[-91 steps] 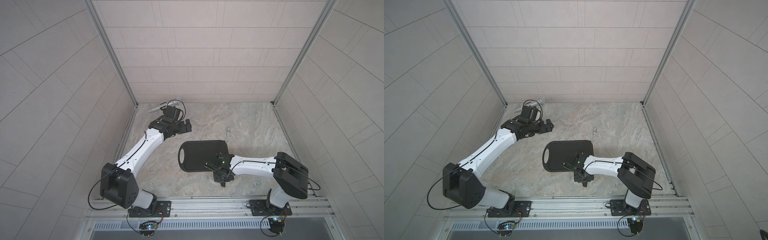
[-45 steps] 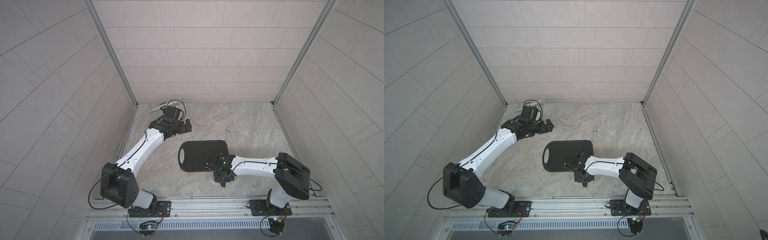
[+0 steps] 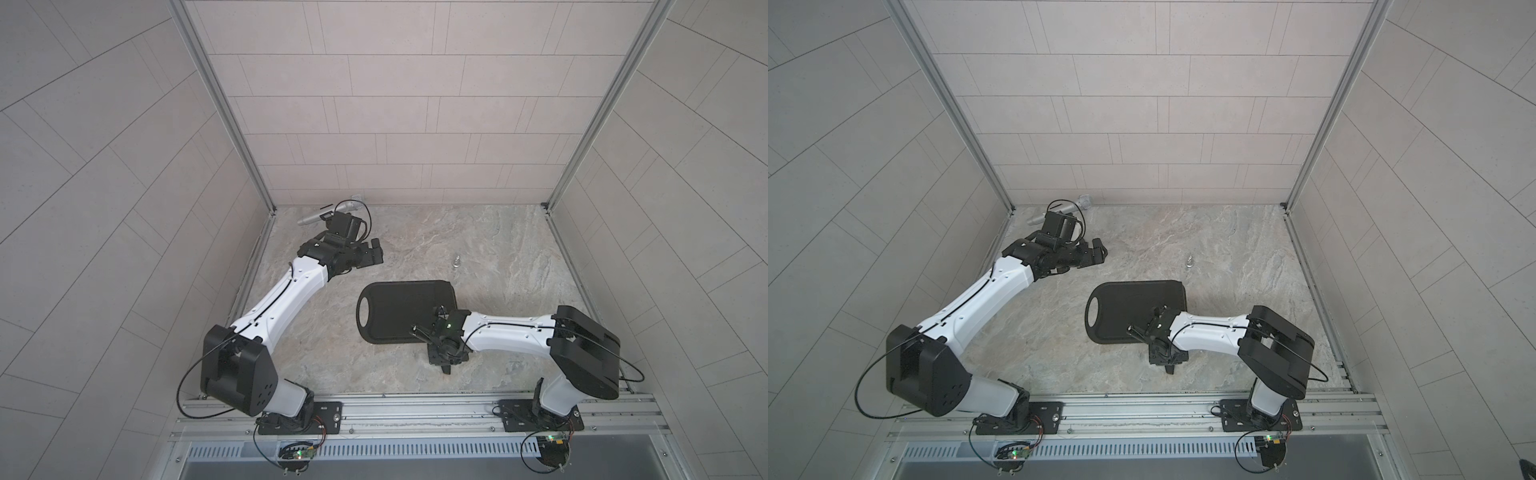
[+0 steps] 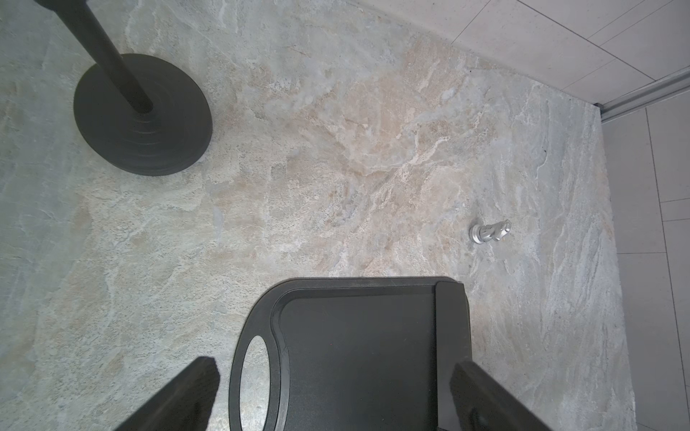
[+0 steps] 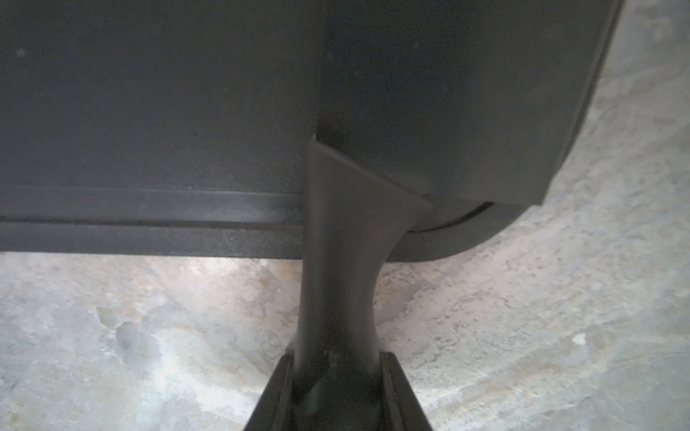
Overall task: Align the knife with the edge of the cutting board
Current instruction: Adjust the knife at the edge of the cutting board.
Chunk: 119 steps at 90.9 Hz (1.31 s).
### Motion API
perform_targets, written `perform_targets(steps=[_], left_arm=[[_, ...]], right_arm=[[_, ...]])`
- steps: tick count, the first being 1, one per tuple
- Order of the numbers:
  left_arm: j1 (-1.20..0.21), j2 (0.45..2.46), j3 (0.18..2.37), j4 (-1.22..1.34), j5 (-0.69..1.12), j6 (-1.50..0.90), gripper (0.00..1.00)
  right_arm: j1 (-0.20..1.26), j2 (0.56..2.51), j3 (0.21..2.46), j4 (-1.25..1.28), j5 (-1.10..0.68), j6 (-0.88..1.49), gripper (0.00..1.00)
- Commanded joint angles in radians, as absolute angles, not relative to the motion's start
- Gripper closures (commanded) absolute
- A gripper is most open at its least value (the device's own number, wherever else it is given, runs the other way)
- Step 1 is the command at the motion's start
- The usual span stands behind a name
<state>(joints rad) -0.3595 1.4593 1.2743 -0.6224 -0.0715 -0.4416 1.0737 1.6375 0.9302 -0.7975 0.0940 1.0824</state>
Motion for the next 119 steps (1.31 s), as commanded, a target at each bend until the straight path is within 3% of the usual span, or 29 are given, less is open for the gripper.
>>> perform_targets(steps=[1,119], left_arm=[[-0.358,1.472,1.295,-0.647,-0.071,-0.44,0.0],[-0.358,1.474,1.295,-0.648,-0.088,-0.436,0.0]], right_arm=[[1.082,1.616,0.915,-0.833,0.098,1.081,0.83],[1.085,1.596,0.915,-0.849,0.095,1.015,0.8]])
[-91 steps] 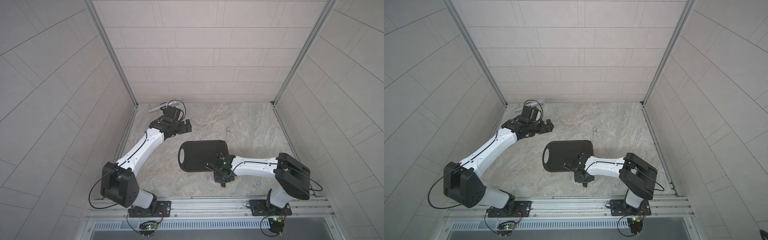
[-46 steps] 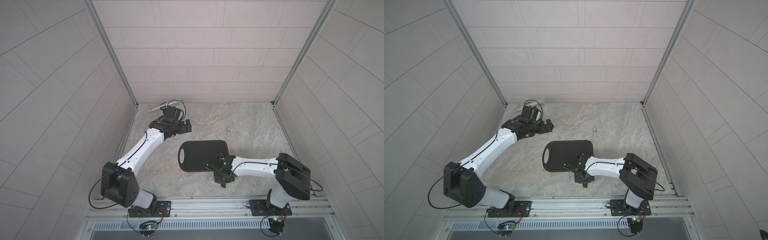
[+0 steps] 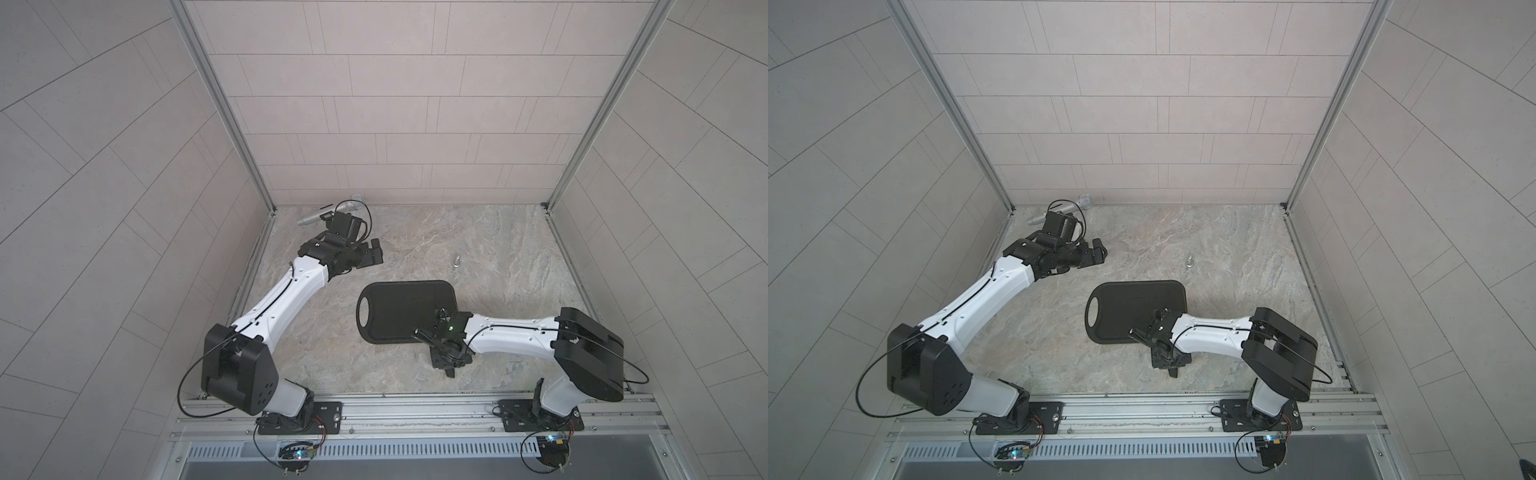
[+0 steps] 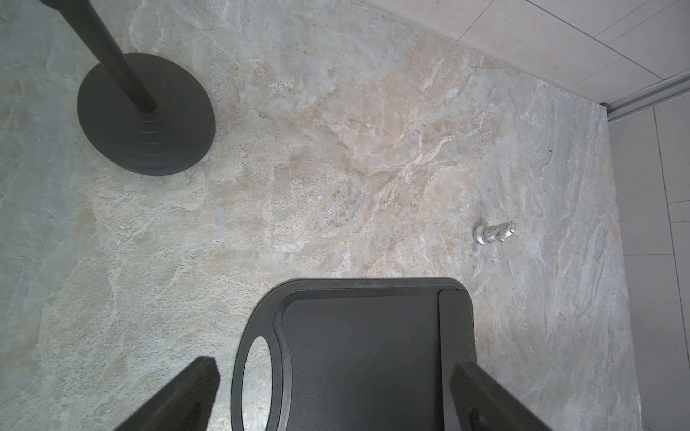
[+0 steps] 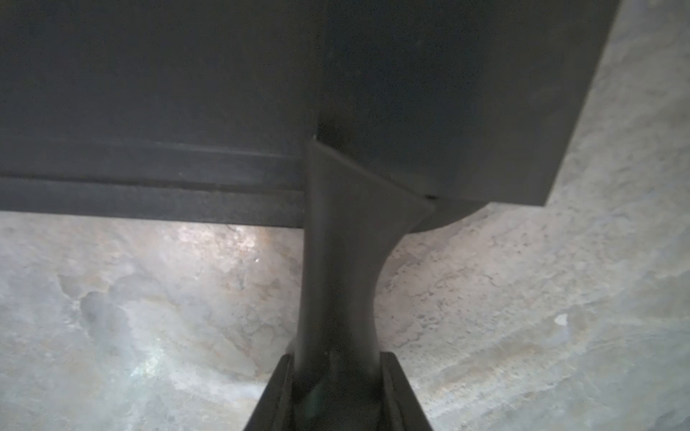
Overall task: Align the knife with the edge of the cutting board
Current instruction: Adjust the knife at the edge of the cutting board.
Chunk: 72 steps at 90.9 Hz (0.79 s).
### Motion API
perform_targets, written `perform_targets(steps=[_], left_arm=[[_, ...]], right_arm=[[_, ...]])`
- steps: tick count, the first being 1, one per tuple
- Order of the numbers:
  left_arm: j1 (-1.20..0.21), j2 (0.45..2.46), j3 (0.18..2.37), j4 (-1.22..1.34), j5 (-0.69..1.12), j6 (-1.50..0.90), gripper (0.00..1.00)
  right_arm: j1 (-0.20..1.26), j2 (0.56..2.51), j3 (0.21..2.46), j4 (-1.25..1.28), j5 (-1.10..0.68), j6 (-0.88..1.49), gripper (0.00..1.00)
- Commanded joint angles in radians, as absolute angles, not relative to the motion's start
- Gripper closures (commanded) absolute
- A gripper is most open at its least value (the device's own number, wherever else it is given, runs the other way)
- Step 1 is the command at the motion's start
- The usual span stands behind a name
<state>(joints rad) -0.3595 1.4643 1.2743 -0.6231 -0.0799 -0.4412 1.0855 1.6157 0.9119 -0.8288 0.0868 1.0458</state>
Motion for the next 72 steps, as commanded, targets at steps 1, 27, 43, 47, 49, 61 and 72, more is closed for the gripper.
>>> perform_targets(steps=[1,27,43,47,49,61,72], left_arm=[[-0.357,1.474,1.295,-0.649,-0.088,-0.436,0.0],[-0.357,1.476,1.295,-0.649,-0.089,-0.435,0.0],[-0.357,1.475,1.296,-0.648,-0.09,-0.434,0.0],[-0.358,1.475,1.296,-0.65,-0.09,-0.434,0.0],[-0.358,1.475,1.295,-0.65,-0.09,-0.435,0.0],[-0.358,1.475,1.295,-0.65,-0.089,-0.435,0.0],[-0.358,1.475,1.295,-0.65,-0.091,-0.434,0.0]], right_arm=[[1.085,1.597,0.916,-0.85,0.095,1.014,0.8],[1.065,1.592,0.915,-0.851,0.098,1.003,0.77],[1.055,1.598,0.923,-0.846,0.097,1.0,0.77],[1.053,1.6,0.923,-0.843,0.095,1.0,0.77],[1.052,1.6,0.924,-0.841,0.094,1.001,0.77],[1.048,1.601,0.927,-0.828,0.093,1.007,0.77],[1.047,1.607,0.931,-0.82,0.088,1.011,0.77]])
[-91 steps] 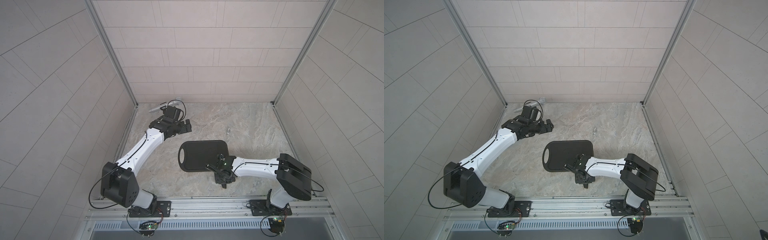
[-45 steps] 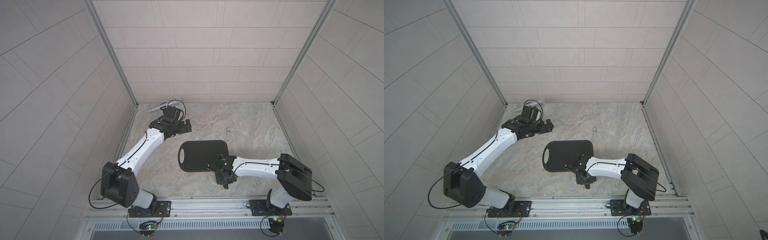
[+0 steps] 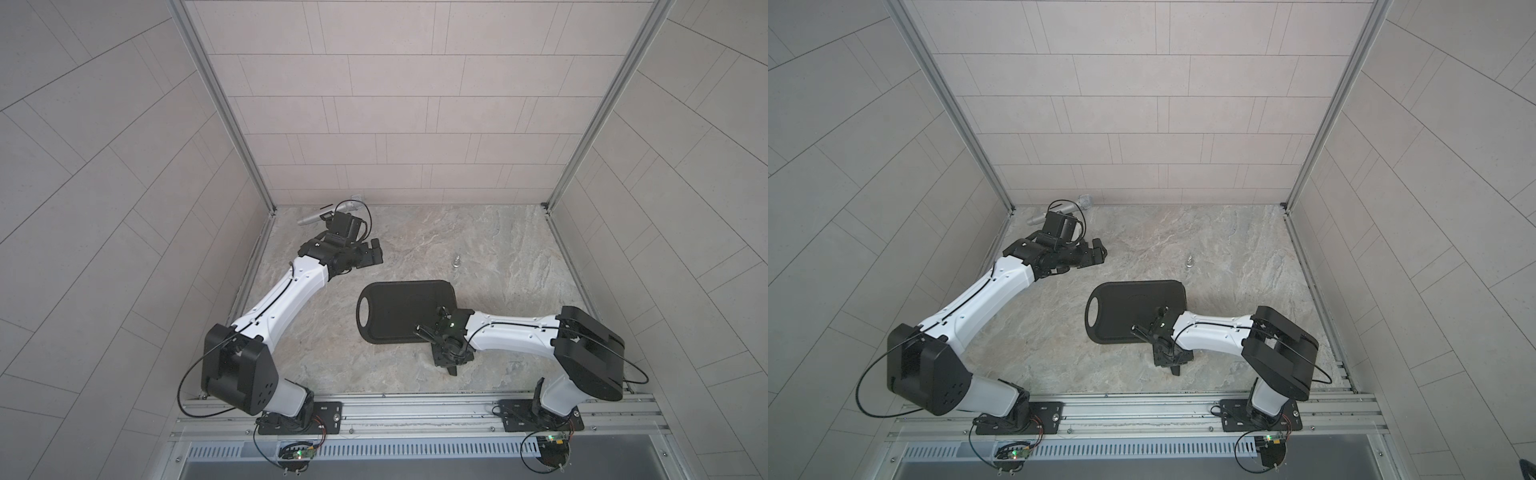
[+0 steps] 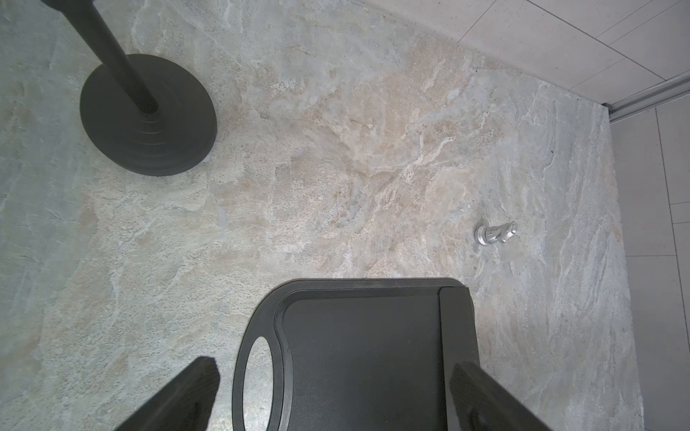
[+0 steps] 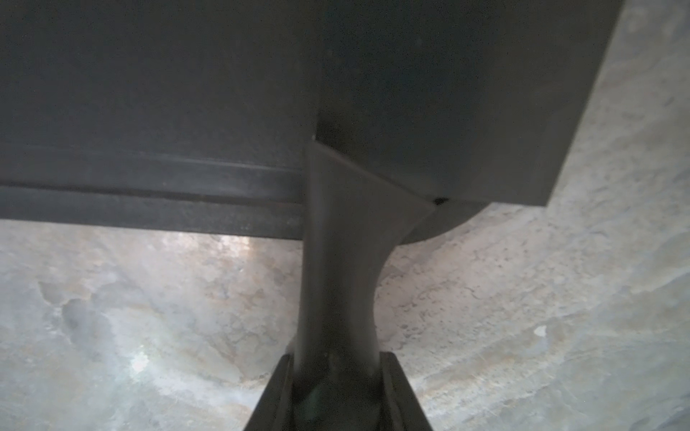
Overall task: Align the knife with the edge of the cutting board
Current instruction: Adjust the knife at the edge of the cutting board.
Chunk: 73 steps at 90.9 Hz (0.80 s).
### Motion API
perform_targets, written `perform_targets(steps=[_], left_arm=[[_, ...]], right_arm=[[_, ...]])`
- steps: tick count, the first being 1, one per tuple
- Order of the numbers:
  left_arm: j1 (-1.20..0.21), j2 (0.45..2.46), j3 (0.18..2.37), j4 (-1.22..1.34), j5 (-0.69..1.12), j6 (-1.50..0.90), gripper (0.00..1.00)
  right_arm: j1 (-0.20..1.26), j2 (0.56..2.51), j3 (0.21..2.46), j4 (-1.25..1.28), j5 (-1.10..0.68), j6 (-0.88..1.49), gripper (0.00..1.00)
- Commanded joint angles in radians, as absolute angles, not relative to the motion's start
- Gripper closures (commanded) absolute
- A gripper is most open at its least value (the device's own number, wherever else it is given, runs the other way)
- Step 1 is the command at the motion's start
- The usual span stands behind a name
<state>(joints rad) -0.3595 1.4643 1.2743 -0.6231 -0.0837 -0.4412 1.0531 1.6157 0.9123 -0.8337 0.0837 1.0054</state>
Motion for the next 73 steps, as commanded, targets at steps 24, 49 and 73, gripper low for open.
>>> perform_targets(steps=[24,49,73], left_arm=[[-0.358,1.472,1.296,-0.65,-0.09,-0.434,0.0],[-0.358,1.47,1.295,-0.65,-0.091,-0.434,0.0],[-0.357,1.471,1.295,-0.65,-0.091,-0.435,0.0]], right_arm=[[1.045,1.623,0.935,-0.801,0.074,1.016,0.7],[1.046,1.621,0.933,-0.801,0.079,1.027,0.65],[1.037,1.618,0.924,-0.795,0.086,1.044,0.71]])
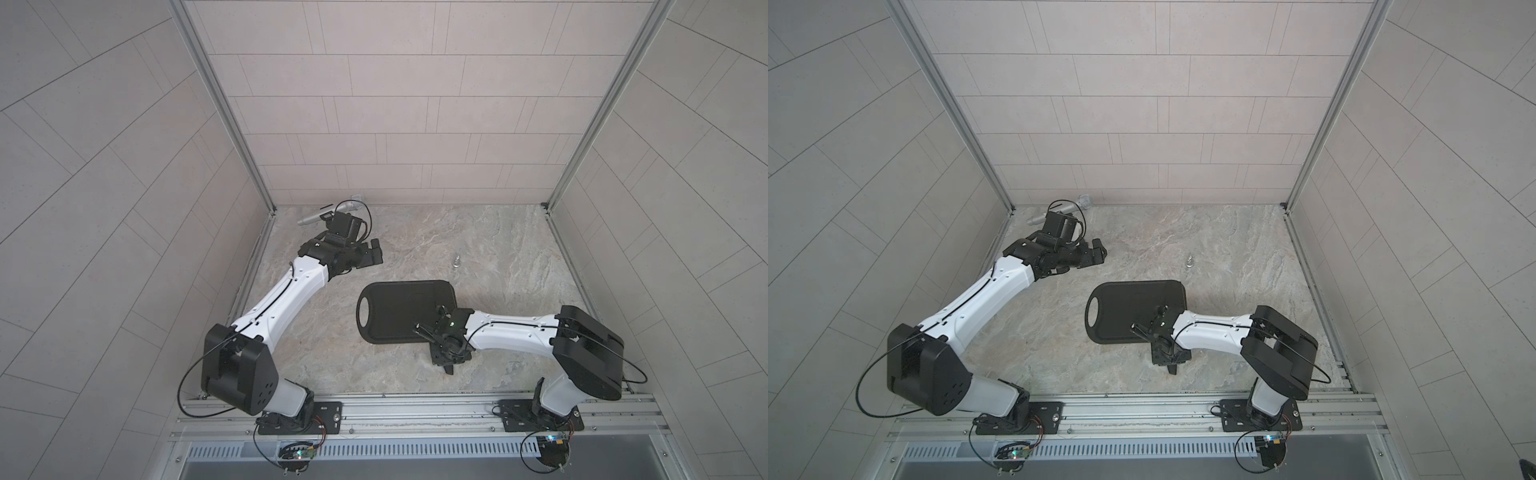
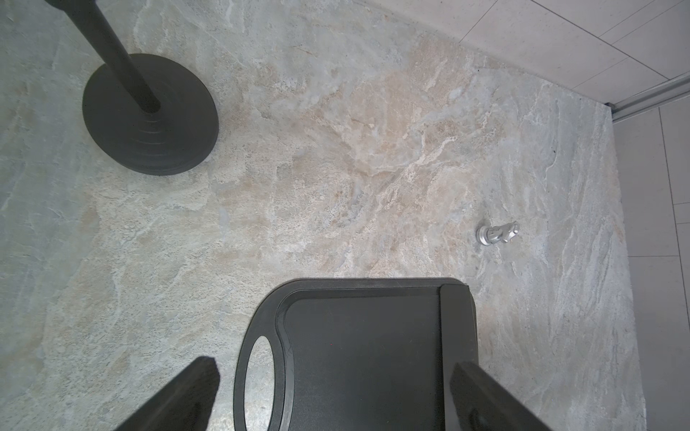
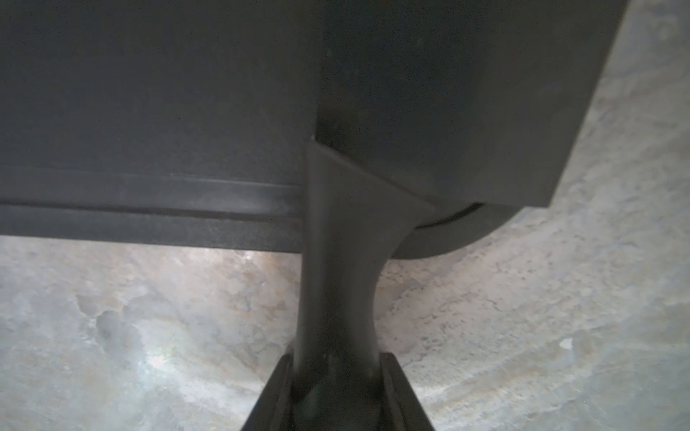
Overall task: Align the knife with the edge of the cutting board
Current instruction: Adjust the knife at the edge of the cutting board.
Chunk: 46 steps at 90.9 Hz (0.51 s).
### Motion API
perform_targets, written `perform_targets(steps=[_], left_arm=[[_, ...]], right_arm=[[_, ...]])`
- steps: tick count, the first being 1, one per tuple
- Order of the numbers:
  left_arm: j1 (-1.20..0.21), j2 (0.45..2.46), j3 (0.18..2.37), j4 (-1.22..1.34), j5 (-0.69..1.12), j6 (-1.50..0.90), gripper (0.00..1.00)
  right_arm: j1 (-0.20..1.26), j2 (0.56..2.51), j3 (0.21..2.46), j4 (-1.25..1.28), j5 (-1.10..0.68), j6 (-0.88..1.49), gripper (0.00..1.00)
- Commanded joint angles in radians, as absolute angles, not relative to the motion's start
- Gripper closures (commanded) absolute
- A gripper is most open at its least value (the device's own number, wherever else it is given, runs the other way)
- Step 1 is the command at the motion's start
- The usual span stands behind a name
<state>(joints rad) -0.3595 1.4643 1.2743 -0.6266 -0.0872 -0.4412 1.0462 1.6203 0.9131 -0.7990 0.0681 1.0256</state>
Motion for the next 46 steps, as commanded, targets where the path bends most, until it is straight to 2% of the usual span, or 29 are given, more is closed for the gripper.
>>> perform_targets(steps=[1,46], left_arm=[[-0.357,1.471,1.295,-0.65,-0.091,-0.434,0.0],[-0.357,1.473,1.295,-0.652,-0.091,-0.434,0.0]], right_arm=[[1.037,1.617,0.923,-0.795,0.087,1.045,0.71],[1.026,1.604,0.906,-0.79,0.091,1.053,0.74]])
